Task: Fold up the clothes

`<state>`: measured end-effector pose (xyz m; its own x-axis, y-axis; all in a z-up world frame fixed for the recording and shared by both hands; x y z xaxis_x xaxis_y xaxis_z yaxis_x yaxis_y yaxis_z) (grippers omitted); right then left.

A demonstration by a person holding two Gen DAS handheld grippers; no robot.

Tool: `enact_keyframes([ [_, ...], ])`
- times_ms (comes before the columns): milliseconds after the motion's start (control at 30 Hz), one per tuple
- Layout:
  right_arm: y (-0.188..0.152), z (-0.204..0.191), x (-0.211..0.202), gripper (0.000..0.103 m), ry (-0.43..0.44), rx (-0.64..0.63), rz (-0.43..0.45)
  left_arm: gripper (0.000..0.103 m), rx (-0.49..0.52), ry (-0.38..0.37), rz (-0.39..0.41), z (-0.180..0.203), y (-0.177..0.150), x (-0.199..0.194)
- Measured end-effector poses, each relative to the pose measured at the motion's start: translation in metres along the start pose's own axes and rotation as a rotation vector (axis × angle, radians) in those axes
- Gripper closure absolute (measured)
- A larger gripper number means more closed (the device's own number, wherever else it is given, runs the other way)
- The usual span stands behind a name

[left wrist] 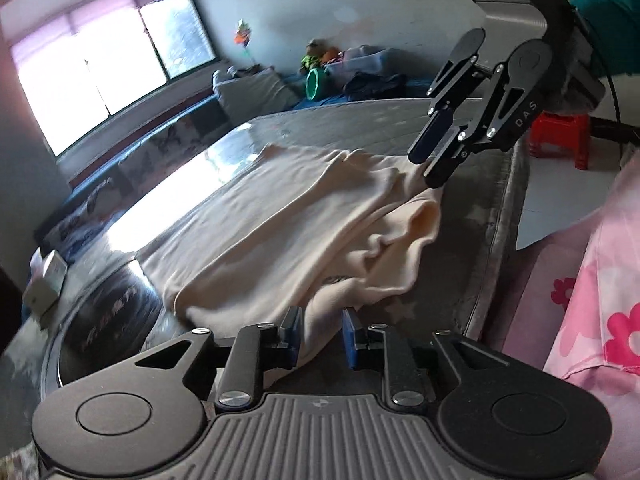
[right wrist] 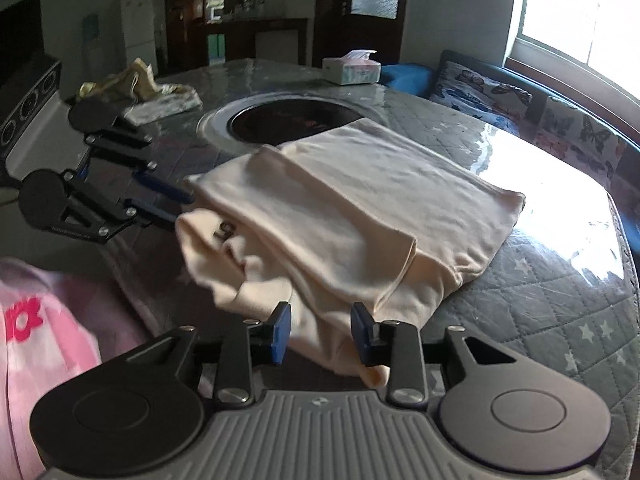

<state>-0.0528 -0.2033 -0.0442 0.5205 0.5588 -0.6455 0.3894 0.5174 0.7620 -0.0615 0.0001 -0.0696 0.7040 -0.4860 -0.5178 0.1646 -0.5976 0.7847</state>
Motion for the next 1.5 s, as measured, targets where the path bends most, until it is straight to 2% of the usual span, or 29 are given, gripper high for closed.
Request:
enact_keyframes([
  [67,-0.004,-0.003,-0.001,0.06,-0.001,-0.02,-0.013,0.076,0.016,0.002,0.014,0.0,0.001,0.005],
  [133,-0.007,-0.007,-0.001,0.058,-0.002,-0.052,-0.015,0.076,0.018,0.0,0.03,0.0,0.003,0.007],
  [167,-0.008,-0.009,-0.001,0.053,-0.001,-0.065,-0.014,0.076,0.017,-0.003,0.038,0.0,0.004,0.008],
  [267,-0.01,-0.014,-0.001,0.049,0.002,-0.108,-0.01,0.077,0.015,-0.009,0.063,-0.001,0.006,0.01],
  [333,-0.012,-0.016,0.0,0.047,0.0,-0.137,-0.004,0.089,0.014,-0.013,0.08,-0.001,0.007,0.012],
  [400,-0.013,-0.017,0.002,0.046,-0.002,-0.158,0.005,0.094,0.001,0.006,0.091,-0.005,0.01,0.014],
  [533,-0.015,-0.019,0.007,0.045,-0.002,-0.19,0.027,0.096,-0.121,0.014,0.106,-0.024,0.019,0.014],
  [733,-0.007,-0.016,0.023,0.045,0.015,-0.188,0.076,0.096,-0.242,0.004,0.119,-0.047,0.03,0.021],
  [800,-0.004,-0.014,0.03,0.047,0.021,-0.183,0.089,0.096,-0.259,-0.001,0.118,-0.051,0.031,0.022],
  [933,0.003,-0.011,0.042,0.059,0.032,-0.173,0.112,0.096,-0.269,-0.003,0.116,-0.055,0.03,0.021],
  [967,0.004,-0.01,0.043,0.067,0.037,-0.173,0.112,0.096,-0.269,-0.006,0.113,-0.055,0.028,0.021],
  [1100,0.012,-0.004,0.043,0.087,0.077,-0.111,0.095,0.092,-0.261,-0.013,0.101,-0.051,0.019,0.016],
  [1267,0.022,0.002,0.042,0.091,0.102,-0.048,0.078,0.087,-0.216,-0.001,0.092,-0.042,0.009,0.008],
  [1500,0.037,0.01,0.038,0.092,0.112,0.011,0.083,0.067,-0.107,0.027,0.067,-0.031,-0.003,0.007],
])
Point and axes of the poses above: each gripper's, at about its wrist camera, not at the fingertips, and x roughly the way its jaws point, z to its right, y to its top, the point moved 9 cm from there along x, roughly the way its jaws point, and after that the axes turned 6 degrees about z, right-handed, at the moved point
